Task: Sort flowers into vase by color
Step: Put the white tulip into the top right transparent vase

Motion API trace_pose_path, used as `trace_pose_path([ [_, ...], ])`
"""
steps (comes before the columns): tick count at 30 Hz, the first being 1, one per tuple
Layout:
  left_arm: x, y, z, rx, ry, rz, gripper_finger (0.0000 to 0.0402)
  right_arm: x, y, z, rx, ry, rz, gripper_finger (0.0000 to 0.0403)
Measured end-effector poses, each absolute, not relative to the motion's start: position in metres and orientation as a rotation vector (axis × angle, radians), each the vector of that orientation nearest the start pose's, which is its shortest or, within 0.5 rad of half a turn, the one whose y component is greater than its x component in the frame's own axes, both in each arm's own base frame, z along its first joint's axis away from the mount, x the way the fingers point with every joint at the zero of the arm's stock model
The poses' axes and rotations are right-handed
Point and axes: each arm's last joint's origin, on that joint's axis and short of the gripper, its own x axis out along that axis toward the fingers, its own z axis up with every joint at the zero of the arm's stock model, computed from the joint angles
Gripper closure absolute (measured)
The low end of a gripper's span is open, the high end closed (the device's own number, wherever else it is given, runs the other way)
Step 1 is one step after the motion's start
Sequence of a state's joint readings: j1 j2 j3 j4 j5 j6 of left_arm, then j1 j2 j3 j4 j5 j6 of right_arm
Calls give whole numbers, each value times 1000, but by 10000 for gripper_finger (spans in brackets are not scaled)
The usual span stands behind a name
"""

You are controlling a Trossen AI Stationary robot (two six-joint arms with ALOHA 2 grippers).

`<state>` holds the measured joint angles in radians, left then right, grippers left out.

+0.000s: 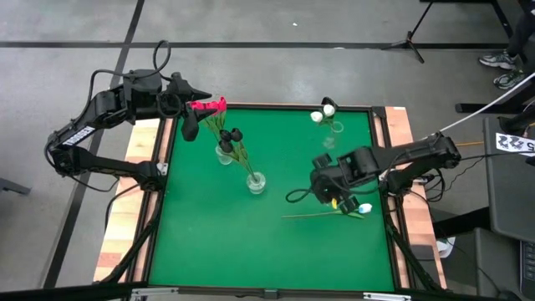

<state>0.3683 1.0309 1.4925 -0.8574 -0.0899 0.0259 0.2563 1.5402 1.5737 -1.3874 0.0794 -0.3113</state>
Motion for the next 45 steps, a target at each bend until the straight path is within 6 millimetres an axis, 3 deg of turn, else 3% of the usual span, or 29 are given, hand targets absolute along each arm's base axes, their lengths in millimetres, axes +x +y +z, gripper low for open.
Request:
trace_pose_path([
  [3,154,62,456,-30,401,447,171,268,70,330,-452,1309,328,223],
  [10,154,62,455,-31,408,446,171,265,72,279,-370,1257,401,223],
  [15,153,62,453,-38,430,446,171,251,71,249,-250,1245,376,223],
  [21,153,62,453,-54,428,450,171,228,84,218,-132,1236,337,223],
  [30,153,62,453,-54,428,450,171,211,112,193,-106,1210,267,223],
  [38,153,62,453,-60,426,451,171,204,105,177,-91,1228,151,223],
  [45,153,62,453,-73,423,454,171,207,108,164,-123,1282,170,223],
])
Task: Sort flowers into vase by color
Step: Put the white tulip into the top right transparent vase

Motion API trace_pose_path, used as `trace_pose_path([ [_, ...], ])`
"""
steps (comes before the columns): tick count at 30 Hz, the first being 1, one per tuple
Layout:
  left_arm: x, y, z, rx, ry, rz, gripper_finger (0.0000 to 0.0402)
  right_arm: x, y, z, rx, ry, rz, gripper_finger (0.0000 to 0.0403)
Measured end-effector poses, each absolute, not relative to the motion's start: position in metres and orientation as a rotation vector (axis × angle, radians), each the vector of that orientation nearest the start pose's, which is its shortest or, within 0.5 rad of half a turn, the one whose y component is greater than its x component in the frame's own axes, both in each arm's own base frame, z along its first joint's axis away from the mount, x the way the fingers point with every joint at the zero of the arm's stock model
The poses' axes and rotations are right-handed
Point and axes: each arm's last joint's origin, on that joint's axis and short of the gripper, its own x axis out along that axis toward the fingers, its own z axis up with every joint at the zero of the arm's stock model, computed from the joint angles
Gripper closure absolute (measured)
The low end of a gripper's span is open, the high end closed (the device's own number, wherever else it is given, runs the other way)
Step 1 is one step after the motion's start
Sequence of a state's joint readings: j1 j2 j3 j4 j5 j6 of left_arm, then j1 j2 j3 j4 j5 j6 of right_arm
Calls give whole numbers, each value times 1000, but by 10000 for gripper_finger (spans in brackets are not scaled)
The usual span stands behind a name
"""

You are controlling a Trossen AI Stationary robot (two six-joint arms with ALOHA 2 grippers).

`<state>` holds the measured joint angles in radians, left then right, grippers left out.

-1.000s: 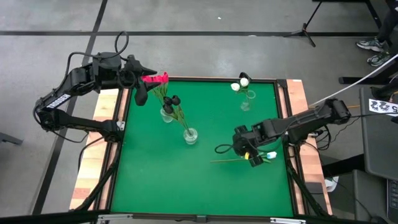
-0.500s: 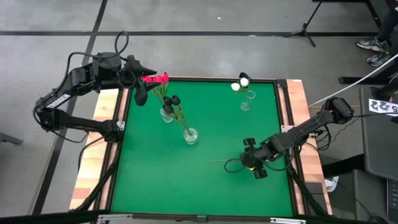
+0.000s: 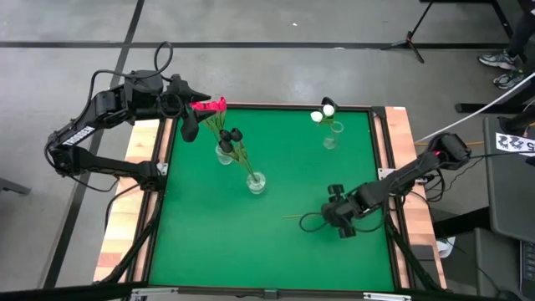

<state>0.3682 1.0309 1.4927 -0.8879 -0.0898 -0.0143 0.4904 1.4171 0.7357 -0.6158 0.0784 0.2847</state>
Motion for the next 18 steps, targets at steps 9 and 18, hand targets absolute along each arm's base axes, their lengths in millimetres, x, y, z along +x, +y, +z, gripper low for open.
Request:
trace_pose_path([
  [9,153,62,453,-79,421,455,171,212,111,148,-123,1339,141,223],
  [18,153,62,453,-79,421,455,171,212,112,142,-34,1393,93,268],
])
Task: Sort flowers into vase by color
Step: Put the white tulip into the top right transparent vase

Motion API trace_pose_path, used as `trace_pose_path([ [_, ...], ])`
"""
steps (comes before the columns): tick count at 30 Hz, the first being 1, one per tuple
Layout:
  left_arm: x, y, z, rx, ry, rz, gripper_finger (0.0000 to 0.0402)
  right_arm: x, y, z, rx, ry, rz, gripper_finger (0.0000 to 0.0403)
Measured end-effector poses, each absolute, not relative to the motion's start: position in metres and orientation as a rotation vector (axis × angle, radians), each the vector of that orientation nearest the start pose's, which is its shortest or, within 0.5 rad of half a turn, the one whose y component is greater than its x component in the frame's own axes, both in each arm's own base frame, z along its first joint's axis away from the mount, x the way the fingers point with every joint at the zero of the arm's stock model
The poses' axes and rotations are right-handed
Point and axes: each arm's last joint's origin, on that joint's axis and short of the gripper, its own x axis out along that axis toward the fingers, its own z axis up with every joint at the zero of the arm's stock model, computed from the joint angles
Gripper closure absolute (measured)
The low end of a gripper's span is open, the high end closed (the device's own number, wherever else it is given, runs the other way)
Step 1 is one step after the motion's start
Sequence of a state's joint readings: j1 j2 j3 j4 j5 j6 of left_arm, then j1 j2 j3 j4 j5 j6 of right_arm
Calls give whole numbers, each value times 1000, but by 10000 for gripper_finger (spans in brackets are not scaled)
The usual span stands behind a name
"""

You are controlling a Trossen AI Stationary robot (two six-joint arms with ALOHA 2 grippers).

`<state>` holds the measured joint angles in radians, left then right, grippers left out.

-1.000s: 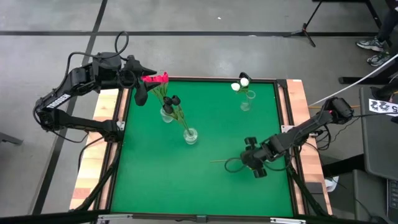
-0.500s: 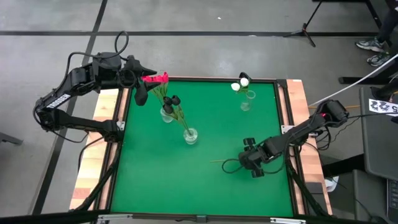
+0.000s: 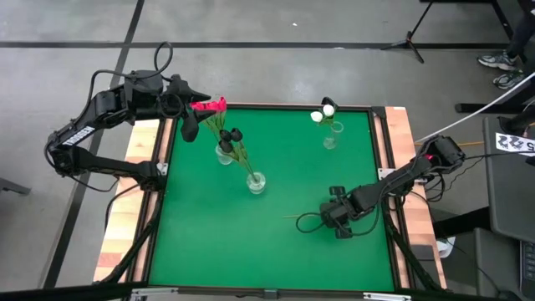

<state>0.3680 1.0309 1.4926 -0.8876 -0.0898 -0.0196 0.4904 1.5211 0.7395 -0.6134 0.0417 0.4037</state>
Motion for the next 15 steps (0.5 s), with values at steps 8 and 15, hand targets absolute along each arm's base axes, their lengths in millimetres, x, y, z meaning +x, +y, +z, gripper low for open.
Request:
trace_pose_path([
  [8,153,62,453,-78,421,455,171,210,111,142,8,1413,27,393],
  [15,153,62,453,-78,421,455,171,211,111,143,29,1416,-3,394],
])
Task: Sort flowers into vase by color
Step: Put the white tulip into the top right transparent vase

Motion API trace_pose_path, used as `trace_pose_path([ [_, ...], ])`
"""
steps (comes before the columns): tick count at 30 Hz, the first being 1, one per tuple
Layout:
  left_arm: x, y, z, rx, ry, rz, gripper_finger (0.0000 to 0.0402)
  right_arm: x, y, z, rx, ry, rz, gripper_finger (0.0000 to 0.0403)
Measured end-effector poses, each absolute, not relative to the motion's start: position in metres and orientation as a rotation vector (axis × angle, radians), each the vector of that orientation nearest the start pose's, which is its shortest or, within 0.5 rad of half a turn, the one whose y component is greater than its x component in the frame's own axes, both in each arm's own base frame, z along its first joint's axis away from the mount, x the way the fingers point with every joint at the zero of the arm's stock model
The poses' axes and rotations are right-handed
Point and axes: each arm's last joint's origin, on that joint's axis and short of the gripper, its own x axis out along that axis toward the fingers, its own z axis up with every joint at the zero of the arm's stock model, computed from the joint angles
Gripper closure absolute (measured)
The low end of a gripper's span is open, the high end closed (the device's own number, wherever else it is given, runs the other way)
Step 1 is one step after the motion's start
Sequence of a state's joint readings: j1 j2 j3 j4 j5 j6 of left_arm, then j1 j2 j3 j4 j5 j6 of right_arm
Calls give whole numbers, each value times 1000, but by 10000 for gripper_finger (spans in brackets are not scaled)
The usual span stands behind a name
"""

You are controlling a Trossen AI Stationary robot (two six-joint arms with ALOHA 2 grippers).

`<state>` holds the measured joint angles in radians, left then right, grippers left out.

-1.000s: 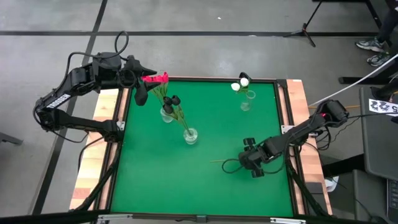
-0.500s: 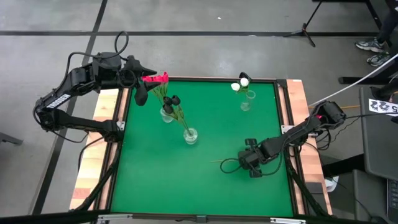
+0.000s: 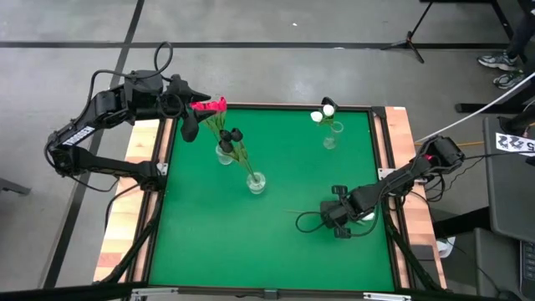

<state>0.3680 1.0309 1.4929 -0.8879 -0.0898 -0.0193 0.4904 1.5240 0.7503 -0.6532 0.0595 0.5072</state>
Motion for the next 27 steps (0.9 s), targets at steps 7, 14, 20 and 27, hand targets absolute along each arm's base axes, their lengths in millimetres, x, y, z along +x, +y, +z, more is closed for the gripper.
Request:
trace_pose_path([
  [7,153,62,453,-56,426,450,171,225,115,162,-22,1368,15,399],
  [14,153,62,453,-53,427,449,171,258,105,213,-192,1258,81,400],
  [20,153,62,453,-52,427,449,171,274,75,277,-450,1266,60,401],
  [27,153,62,453,-52,427,449,171,255,35,320,-777,1529,76,402],
])
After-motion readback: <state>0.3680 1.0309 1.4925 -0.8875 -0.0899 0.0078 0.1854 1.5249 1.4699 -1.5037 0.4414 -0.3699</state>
